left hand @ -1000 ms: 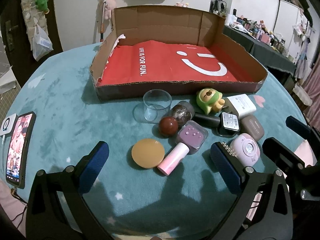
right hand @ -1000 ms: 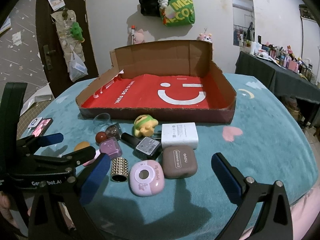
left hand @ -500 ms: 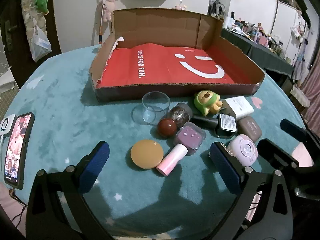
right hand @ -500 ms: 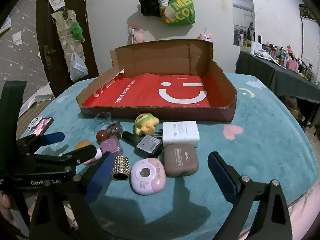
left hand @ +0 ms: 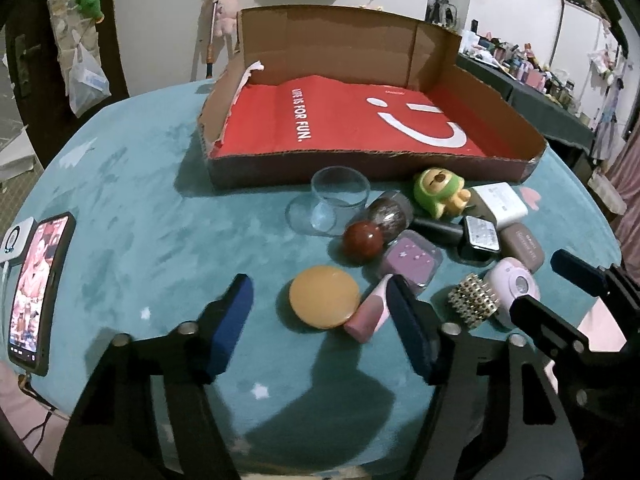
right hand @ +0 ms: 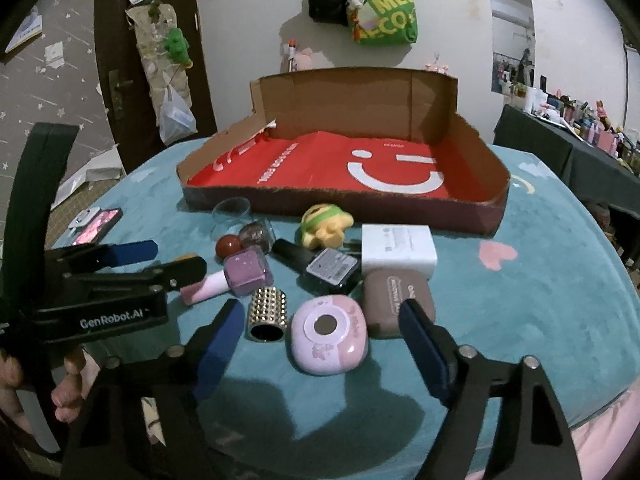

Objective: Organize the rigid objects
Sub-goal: 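Grasp the tan compact with the left tool while the right tool grasps the pink round case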

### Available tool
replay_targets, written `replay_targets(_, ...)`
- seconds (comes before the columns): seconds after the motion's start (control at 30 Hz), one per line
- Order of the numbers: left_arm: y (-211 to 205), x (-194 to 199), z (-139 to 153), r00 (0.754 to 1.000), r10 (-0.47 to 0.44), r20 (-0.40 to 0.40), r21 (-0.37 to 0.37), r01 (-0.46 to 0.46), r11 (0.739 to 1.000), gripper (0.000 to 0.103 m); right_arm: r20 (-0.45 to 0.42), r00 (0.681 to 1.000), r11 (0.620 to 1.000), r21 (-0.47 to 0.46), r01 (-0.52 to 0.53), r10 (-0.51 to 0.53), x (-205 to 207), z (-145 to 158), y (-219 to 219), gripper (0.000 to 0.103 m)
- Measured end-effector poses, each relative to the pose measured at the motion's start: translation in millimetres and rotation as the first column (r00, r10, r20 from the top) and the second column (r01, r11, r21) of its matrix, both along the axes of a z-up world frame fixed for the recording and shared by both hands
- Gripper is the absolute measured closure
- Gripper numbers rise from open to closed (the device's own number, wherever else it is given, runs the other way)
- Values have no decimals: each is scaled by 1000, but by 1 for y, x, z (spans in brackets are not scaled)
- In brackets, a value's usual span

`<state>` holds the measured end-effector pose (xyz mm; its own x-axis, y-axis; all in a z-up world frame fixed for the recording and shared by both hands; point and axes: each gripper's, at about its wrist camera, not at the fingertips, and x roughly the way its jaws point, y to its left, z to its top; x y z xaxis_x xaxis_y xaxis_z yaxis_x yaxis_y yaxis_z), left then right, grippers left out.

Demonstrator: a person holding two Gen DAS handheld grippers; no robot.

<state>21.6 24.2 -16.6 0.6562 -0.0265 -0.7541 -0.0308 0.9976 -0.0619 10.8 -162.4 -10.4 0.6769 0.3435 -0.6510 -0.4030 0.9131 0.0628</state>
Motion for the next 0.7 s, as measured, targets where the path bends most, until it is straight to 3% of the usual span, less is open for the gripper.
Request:
replay_targets(0.27,3,1,-6,1000,-2,-8,-7,2,1000,47,-40,999,999,-38,17,-19,3,-18,-3,35)
replay_targets(0.7,0,-2,-6,1000,-23,-9,4,23,1000,47,-61,998,999,-51,18,-21,6,-27,-3,36)
